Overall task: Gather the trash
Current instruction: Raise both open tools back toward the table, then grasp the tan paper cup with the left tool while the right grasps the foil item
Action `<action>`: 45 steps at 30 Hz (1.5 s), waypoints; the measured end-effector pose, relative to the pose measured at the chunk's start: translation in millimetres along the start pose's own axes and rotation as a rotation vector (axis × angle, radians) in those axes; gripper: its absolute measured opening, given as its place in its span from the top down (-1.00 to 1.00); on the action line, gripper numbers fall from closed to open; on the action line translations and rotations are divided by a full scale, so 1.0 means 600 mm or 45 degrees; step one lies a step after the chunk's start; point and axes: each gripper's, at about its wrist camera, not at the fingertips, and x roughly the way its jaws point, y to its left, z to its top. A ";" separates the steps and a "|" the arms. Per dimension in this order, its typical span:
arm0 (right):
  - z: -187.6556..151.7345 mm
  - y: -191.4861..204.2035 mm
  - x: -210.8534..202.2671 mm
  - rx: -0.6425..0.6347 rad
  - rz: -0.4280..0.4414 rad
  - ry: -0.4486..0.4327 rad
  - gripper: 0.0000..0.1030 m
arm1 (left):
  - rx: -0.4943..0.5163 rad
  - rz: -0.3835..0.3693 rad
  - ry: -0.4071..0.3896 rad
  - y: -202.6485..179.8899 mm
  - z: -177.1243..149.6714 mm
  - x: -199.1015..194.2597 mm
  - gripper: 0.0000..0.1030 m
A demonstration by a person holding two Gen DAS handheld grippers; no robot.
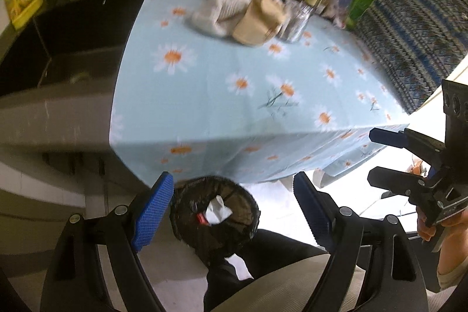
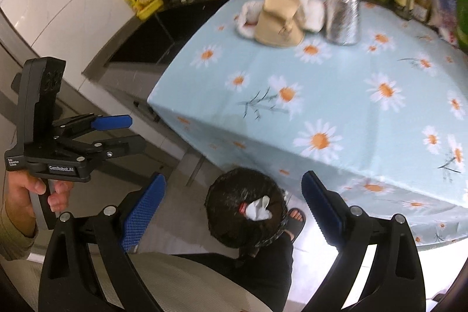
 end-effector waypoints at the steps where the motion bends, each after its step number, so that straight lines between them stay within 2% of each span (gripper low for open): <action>1: 0.001 -0.003 -0.005 0.008 -0.007 -0.014 -0.81 | 0.013 -0.006 -0.016 -0.004 0.007 -0.005 -0.58; 11: 0.034 -0.074 -0.044 0.092 -0.075 -0.127 -0.81 | 0.094 -0.021 -0.065 -0.045 0.073 -0.004 -0.58; 16: 0.075 -0.126 -0.039 0.105 -0.076 -0.143 -0.81 | 0.148 0.050 -0.080 -0.070 0.116 0.022 -0.58; 20: 0.123 -0.166 -0.028 0.081 -0.059 -0.144 -0.81 | 0.103 0.043 -0.063 -0.081 0.157 0.049 -0.58; 32: 0.265 -0.280 0.055 -0.010 0.045 -0.090 -0.81 | -0.004 0.145 -0.034 -0.107 0.276 0.136 -0.58; 42: 0.336 -0.321 0.128 -0.113 0.139 -0.011 -0.81 | -0.113 0.224 0.002 -0.106 0.327 0.206 -0.58; 45: 0.344 -0.326 0.145 -0.136 0.167 0.013 -0.73 | -0.122 0.264 0.005 -0.106 0.336 0.218 -0.58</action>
